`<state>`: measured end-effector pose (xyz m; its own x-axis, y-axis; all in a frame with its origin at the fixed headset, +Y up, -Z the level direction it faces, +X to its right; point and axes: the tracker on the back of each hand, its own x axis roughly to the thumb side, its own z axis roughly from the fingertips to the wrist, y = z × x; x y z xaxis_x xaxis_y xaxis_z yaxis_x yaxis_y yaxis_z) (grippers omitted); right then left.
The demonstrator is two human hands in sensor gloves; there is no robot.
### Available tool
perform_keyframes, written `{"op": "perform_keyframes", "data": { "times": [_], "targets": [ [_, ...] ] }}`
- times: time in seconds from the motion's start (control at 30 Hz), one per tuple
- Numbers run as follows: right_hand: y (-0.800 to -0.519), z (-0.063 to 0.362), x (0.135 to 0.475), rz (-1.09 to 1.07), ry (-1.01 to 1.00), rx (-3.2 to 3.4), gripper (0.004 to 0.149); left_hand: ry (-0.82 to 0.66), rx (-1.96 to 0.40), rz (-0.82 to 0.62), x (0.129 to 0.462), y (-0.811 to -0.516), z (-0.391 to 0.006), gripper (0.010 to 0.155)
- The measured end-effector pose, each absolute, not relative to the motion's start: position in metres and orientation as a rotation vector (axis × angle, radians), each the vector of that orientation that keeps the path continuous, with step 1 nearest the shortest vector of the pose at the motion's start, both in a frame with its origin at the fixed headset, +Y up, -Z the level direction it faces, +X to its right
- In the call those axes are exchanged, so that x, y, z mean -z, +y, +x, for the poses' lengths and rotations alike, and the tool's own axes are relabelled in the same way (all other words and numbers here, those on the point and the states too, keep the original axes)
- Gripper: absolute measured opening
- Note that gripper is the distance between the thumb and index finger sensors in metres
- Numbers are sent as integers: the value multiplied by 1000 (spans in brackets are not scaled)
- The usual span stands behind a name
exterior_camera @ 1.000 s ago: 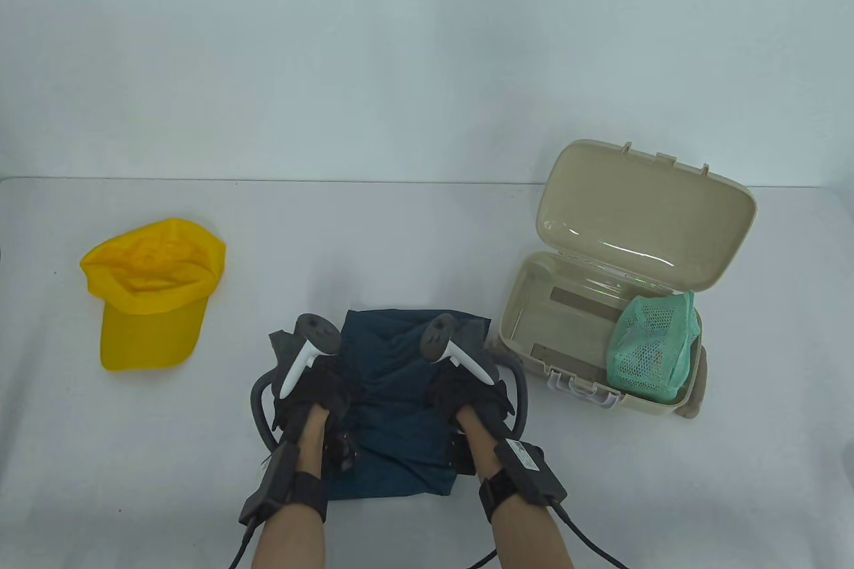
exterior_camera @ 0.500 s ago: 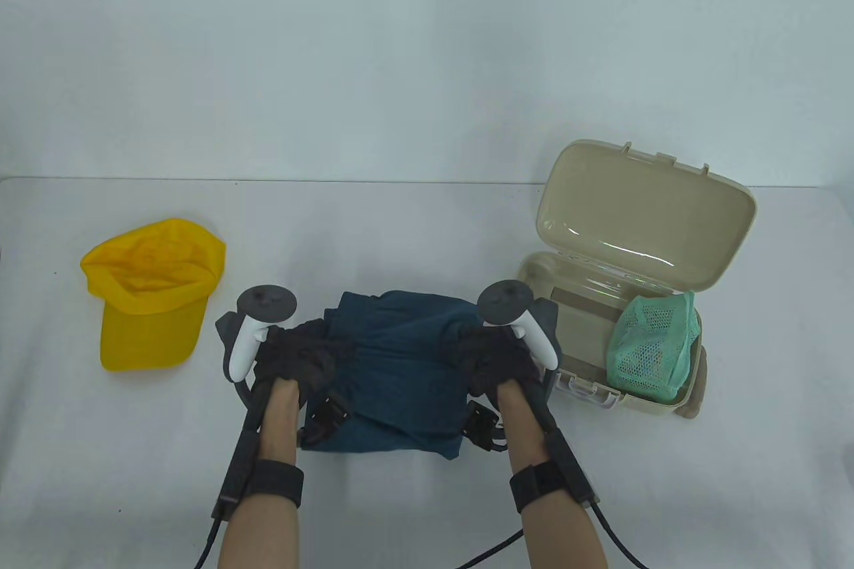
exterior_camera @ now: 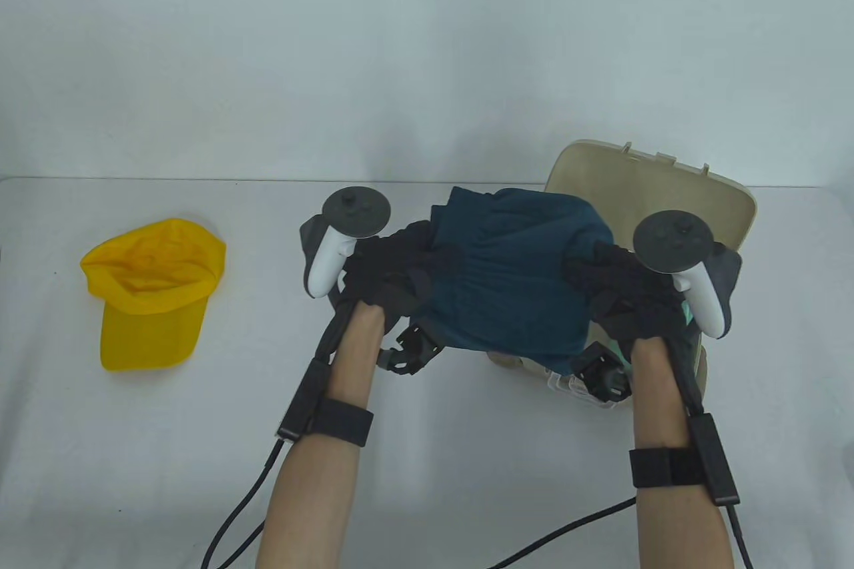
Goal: Pack suitcase
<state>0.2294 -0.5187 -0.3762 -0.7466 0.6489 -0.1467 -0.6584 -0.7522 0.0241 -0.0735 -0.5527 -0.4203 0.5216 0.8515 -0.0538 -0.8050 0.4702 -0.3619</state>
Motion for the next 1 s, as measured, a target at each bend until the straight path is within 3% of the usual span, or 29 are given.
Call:
{"op": "perform_keyframes", "data": {
  "times": [0.2,0.63,0.87,1.0],
  "targets": [
    [-529,277,375,-325,41,-2454,48,-199,-907,-390,444,-570,-15,64],
    [-629,328,398,-591,184,-2454,46,-185,-848,-555,477,-668,55,61],
    [-671,337,408,-673,235,-2420,48,-158,-690,-503,480,-679,65,62],
    [-674,344,410,-664,293,-2407,57,-153,-634,-468,479,-672,57,72]
  ]
}}
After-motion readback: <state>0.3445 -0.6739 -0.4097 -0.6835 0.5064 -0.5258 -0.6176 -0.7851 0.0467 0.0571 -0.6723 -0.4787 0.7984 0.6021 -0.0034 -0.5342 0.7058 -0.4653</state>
